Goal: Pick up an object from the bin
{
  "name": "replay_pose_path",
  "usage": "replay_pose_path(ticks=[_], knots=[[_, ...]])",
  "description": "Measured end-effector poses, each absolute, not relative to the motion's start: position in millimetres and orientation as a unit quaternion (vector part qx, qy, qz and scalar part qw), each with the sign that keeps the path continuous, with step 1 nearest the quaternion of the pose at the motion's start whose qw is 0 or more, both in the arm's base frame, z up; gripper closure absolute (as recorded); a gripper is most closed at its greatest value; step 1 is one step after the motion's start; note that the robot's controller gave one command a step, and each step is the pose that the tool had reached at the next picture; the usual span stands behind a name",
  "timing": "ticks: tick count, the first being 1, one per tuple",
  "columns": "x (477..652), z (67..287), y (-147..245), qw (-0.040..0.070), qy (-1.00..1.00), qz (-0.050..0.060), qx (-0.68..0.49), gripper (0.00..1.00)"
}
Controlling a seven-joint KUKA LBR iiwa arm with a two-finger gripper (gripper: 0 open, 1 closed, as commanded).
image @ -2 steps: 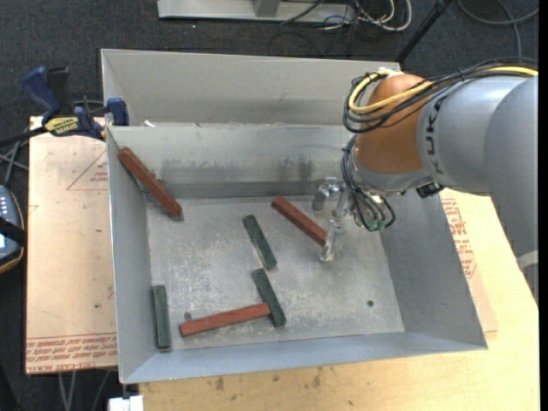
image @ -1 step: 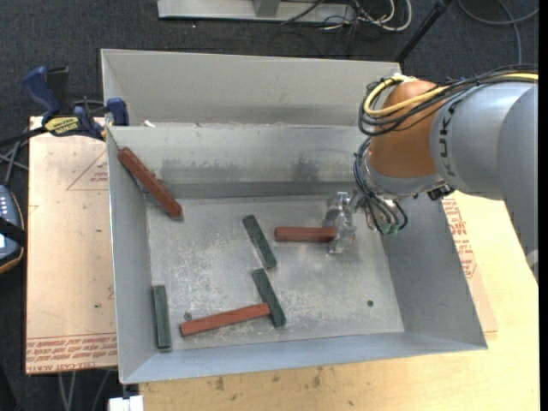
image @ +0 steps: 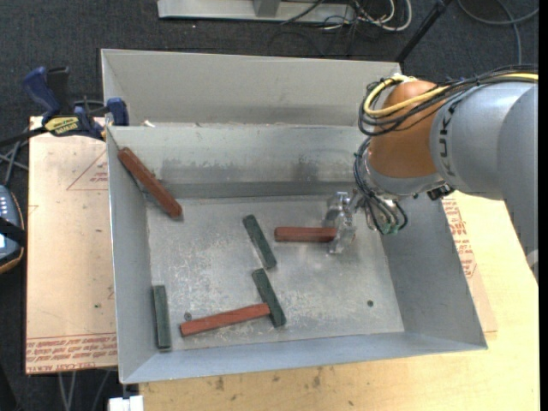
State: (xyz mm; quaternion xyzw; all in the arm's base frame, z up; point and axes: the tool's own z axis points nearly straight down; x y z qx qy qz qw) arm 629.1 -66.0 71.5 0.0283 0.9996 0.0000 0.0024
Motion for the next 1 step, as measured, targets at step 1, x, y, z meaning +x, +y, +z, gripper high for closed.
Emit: replay_pose_path(ticks=[1], knots=[[625.5, 199.4, -29.7, 0.002, 1.0, 0.0, -0.016, 1.0]])
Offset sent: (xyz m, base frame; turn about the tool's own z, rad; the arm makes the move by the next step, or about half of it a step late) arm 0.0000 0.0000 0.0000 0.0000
